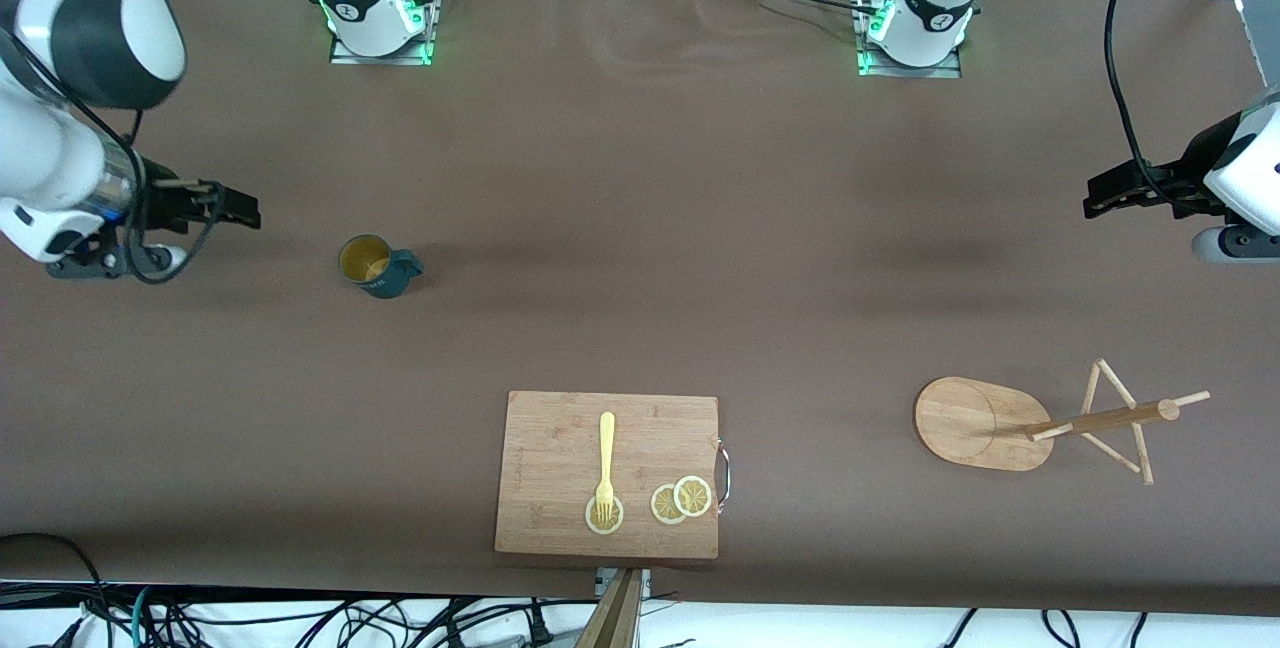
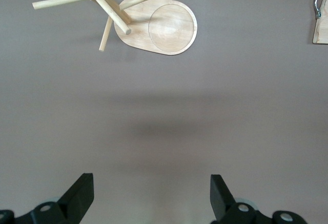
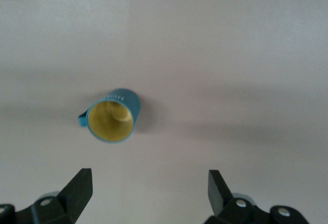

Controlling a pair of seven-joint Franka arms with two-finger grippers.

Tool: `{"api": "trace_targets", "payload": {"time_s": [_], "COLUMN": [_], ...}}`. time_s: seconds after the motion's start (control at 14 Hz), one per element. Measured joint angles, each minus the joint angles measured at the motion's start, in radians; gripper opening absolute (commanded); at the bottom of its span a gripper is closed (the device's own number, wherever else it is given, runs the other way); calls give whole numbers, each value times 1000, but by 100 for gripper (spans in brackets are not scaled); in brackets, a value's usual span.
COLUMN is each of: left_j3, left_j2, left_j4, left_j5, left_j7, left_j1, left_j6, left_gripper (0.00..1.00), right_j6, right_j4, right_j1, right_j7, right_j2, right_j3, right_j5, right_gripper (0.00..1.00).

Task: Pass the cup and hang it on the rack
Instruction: 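Move the right gripper down over the teal mug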

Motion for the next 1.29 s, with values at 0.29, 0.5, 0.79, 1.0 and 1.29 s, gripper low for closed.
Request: {"api": "trace_targets", "payload": {"time_s": [0.29, 0.5, 0.79, 1.0, 1.29], "left_j3": [-7, -8, -10, -10, -7], "left_j2": [4, 6, 6, 6, 6], "left_j4": [0, 0, 0, 0, 0], "left_j5": [0, 0, 0, 0, 0], "left_j7": [0, 0, 0, 0, 0], "left_j1": [-4, -4, -5, -4, 0], "left_j6": [0, 0, 0, 0, 0], "left_gripper": [100, 100, 100, 100, 100], "right_j6": [317, 508, 691, 734, 779], "right_j4": [-217, -361, -474, -489, -491], "right_j1": [19, 19, 19, 19, 20], "right_j7": [1, 2, 2, 2, 3], "right_j2": [24, 24, 28, 47, 96], "right_j3": [27, 35, 35, 35, 36], "right_j5": [0, 0, 0, 0, 0], "right_gripper": [100, 100, 100, 99, 41]}}
